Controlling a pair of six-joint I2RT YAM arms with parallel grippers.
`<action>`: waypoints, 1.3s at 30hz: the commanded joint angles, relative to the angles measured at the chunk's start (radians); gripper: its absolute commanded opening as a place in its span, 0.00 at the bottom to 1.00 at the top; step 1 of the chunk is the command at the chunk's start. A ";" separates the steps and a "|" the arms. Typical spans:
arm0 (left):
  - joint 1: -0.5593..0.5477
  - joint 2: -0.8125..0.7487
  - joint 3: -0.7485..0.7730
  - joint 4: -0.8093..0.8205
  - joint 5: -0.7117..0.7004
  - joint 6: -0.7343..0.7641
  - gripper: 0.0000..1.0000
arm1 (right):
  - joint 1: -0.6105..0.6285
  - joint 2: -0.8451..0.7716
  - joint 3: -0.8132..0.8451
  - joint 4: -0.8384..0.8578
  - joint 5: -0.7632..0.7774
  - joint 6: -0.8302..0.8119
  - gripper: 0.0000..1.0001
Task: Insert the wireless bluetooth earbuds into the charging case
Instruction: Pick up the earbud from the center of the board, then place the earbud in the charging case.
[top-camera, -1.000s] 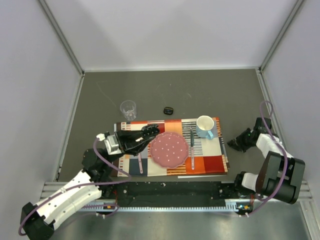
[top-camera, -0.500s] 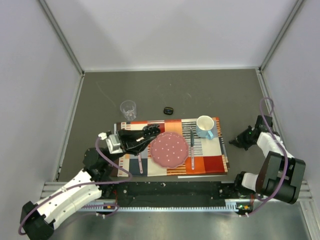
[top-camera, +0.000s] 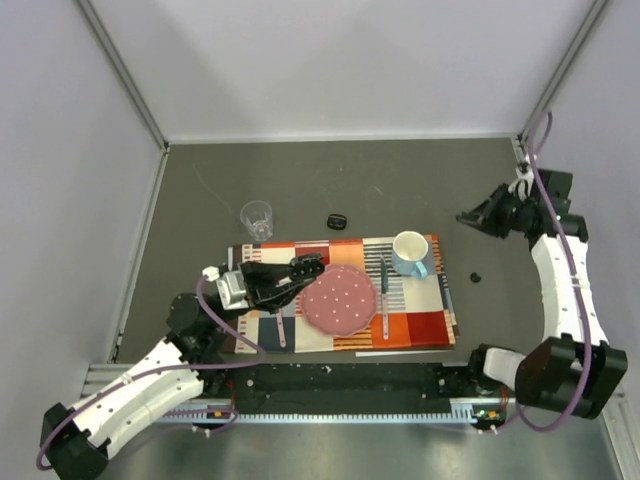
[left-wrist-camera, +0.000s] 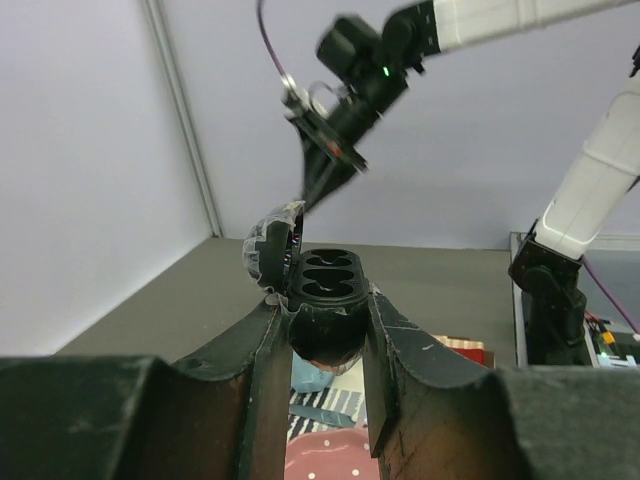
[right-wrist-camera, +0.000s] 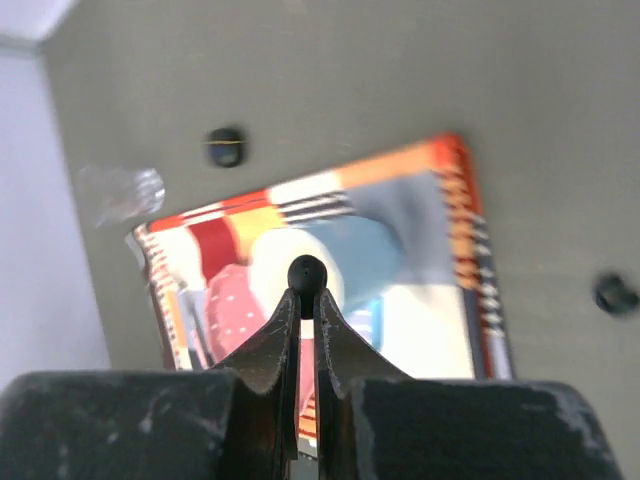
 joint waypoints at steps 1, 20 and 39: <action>-0.004 -0.001 0.061 -0.022 0.067 0.037 0.00 | 0.163 -0.014 0.246 -0.121 -0.199 -0.156 0.00; 0.002 0.094 0.159 -0.140 0.234 0.028 0.00 | 0.961 0.103 0.831 -0.546 0.058 -0.691 0.00; 0.011 0.252 0.303 -0.301 0.383 0.048 0.00 | 1.321 0.187 0.911 -0.593 0.192 -0.774 0.00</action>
